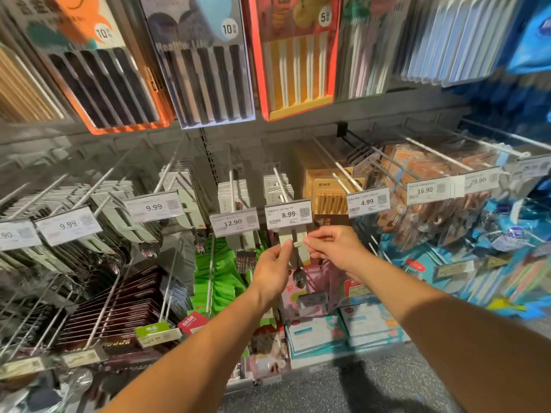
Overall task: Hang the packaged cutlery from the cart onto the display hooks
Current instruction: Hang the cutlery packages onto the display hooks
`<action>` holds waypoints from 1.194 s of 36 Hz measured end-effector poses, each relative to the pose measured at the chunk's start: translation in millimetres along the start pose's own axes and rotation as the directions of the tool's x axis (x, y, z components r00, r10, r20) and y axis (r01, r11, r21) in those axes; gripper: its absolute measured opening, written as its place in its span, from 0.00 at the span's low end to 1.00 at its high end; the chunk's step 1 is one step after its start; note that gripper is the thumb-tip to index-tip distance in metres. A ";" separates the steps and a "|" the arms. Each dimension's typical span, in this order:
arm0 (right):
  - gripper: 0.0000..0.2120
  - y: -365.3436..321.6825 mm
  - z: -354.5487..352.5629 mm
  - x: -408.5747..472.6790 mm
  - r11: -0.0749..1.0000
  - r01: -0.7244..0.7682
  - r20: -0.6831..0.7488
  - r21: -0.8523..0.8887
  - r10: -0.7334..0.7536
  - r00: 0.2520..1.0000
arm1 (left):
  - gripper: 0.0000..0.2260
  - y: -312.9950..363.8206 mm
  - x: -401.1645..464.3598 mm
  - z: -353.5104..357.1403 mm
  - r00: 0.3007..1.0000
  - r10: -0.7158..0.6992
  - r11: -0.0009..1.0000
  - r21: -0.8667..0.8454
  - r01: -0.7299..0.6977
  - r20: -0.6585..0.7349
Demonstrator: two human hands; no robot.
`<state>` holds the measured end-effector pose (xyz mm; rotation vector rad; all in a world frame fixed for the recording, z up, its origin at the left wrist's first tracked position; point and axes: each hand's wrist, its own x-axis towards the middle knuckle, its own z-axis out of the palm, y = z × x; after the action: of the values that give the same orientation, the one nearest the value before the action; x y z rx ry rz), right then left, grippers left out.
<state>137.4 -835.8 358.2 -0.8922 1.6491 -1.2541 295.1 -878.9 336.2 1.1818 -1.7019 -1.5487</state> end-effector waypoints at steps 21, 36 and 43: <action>0.07 -14.7 19.8 3.4 0.998 0.047 0.019 0.042 -0.047 0.999 | 0.19 13.5 1.6 -10.6 0.974 0.139 0.971 0.215 -0.099 -0.177; 0.07 -12.6 12.6 13.7 0.996 -0.012 -0.046 -0.093 0.008 0.999 | 0.20 14.8 12.8 -1.6 0.982 0.066 0.970 0.241 -0.021 -0.180; 0.07 -19.1 27.9 32.7 0.995 -0.024 -0.191 -0.100 0.004 0.982 | 0.20 10.7 18.3 -3.1 0.979 -0.054 0.939 0.324 0.117 -0.195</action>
<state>151.6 -879.9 366.4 -0.8406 1.8816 -1.2884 286.6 -896.9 344.3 1.5363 -1.8558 -1.1818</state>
